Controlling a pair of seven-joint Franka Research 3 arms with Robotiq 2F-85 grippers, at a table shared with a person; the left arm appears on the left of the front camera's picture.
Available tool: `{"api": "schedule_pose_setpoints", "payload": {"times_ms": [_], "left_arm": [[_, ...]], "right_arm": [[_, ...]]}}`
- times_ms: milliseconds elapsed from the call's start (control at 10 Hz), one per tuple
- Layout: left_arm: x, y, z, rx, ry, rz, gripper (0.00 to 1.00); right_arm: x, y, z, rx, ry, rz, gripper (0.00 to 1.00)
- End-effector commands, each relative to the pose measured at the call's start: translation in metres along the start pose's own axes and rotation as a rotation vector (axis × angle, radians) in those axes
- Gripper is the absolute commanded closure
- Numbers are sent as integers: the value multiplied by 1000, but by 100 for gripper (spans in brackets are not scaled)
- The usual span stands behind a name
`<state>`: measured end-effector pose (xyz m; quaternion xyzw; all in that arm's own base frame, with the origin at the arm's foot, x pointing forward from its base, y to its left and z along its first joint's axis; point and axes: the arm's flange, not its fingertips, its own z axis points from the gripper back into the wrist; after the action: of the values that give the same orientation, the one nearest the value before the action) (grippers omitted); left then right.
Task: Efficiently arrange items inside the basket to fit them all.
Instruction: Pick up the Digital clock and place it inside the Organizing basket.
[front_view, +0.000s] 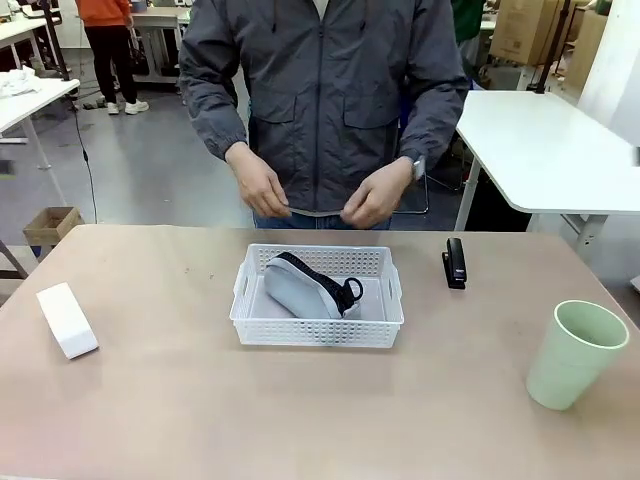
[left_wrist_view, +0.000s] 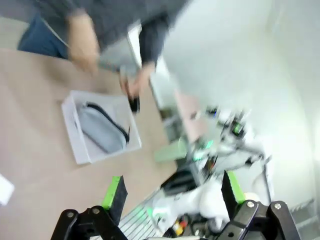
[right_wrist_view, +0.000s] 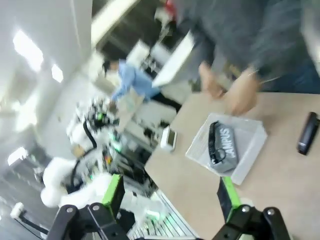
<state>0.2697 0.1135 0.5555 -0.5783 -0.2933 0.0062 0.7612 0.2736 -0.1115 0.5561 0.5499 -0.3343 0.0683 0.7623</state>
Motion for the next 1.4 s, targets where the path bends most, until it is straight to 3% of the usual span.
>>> {"api": "schedule_pose_setpoints", "payload": {"times_ms": [0,300,600,700,800,1300], "left_arm": [[-62,38,23,-74,-149,41,0],[-72,52,26,-91,-249,120,0],[-66,53,0,-100,-272,183,0],[-61,52,-9,-63,-314,221,0],[3,59,59,-93,-256,198,0],[3,59,59,-93,-256,198,0]], "right_arm": [[-121,-58,26,11,-137,-102,0],[-157,-97,63,37,-259,-216,0],[-168,-115,70,25,-290,-278,0],[-166,-118,69,-56,-314,-307,0],[-123,-141,150,38,-284,-295,0],[-123,-141,150,38,-284,-295,0]]}}
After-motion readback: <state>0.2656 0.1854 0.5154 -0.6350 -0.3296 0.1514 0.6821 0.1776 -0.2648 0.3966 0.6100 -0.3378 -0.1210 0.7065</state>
